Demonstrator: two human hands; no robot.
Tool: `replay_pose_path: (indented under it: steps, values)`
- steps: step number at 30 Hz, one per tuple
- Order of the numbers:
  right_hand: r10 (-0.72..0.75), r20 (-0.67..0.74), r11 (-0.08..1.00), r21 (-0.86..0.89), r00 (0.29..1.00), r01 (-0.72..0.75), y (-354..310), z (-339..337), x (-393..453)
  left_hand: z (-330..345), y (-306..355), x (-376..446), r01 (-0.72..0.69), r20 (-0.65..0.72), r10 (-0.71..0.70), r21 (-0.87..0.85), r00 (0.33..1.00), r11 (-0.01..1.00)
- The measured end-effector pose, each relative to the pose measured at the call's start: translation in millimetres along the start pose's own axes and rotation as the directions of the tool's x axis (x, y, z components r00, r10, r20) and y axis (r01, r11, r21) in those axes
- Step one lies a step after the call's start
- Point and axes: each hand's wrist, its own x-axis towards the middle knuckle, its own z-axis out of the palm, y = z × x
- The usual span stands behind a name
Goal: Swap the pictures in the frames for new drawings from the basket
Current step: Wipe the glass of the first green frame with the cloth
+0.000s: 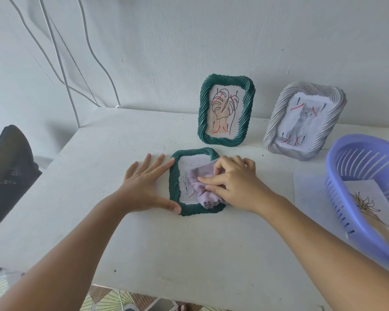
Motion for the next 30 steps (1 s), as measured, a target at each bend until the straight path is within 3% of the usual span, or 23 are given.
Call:
replay_pose_path:
  steps: [3,9,15,20,22,27,30]
  values:
    - [0.087,-0.032,0.996,0.016,0.996,-0.086,-18,2,14,0,0,0,0.002,0.004,-0.002,-0.003,1.0,1.0]
    - [-0.09,0.126,0.993,0.092,0.988,0.078,-17,0,-2,0,1,1,0.004,0.001,-0.004,-0.002,1.0,1.0]
    - [0.084,-0.013,0.996,0.004,0.996,-0.084,-16,-2,17,0,0,1,0.002,0.007,-0.002,0.003,1.0,1.0]
    - [-0.088,0.129,0.994,0.078,0.988,0.078,-27,4,6,0,0,0,0.007,0.001,-0.007,0.0,1.0,1.0]
    - [-0.089,0.163,0.995,0.059,0.983,0.08,-14,-5,1,1,0,1,0.003,-0.001,-0.003,0.003,1.0,1.0]
    - [0.061,0.045,0.998,0.018,0.997,-0.062,-20,-4,15,0,1,1,0.005,0.008,-0.005,-0.005,1.0,1.0]
    - [-0.018,0.082,0.997,0.076,0.997,0.012,-41,6,17,0,1,0,0.01,0.005,-0.01,-0.007,1.0,1.0]
